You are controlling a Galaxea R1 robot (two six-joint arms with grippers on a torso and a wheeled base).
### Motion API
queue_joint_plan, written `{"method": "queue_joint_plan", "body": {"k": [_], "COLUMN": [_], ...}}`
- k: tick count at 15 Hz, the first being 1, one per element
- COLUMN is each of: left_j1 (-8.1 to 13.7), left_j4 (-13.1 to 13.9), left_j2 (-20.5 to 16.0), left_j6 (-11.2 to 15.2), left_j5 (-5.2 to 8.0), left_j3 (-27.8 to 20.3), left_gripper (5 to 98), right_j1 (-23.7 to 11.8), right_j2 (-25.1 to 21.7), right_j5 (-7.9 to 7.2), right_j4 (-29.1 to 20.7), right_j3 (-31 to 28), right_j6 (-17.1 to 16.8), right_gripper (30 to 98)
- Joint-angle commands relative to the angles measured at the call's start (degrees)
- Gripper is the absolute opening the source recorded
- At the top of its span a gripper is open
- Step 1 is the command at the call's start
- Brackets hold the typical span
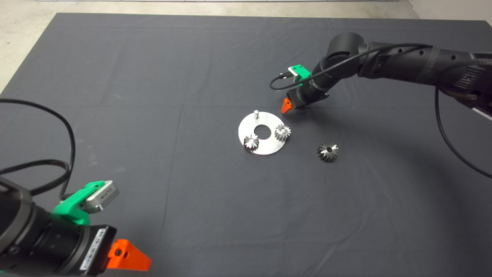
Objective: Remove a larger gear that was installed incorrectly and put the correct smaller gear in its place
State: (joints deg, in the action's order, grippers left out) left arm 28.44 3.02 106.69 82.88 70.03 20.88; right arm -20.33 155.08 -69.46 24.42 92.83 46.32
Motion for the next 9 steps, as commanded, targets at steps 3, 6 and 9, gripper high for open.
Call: {"method": "queue_joint_plan", "body": {"k": [3, 6, 9], "left_j1": [-0.1, -0.2, -0.2], "left_j4": [0.0, 0.0, 0.0], "left_j2": [-0.1, -0.1, -0.1], "left_j6": [0.1, 0.1, 0.1], "left_j5": [0.01, 0.01, 0.01], "left_j3": [-0.7, -0.7, -0.7], "left_gripper": [98.4, 98.4, 98.4], "right_j1": [-1.7, -1.8, -2.2], "right_j2": [2.2, 3.1, 3.4], "right_j5": [1.72, 1.96, 1.96], "right_j4": [-1.0, -1.0, -1.0], "right_j3": [5.8, 6.8, 6.9], "right_j6": [-1.9, -1.9, -1.9], "right_gripper": [86.9, 86.9, 86.8]}}
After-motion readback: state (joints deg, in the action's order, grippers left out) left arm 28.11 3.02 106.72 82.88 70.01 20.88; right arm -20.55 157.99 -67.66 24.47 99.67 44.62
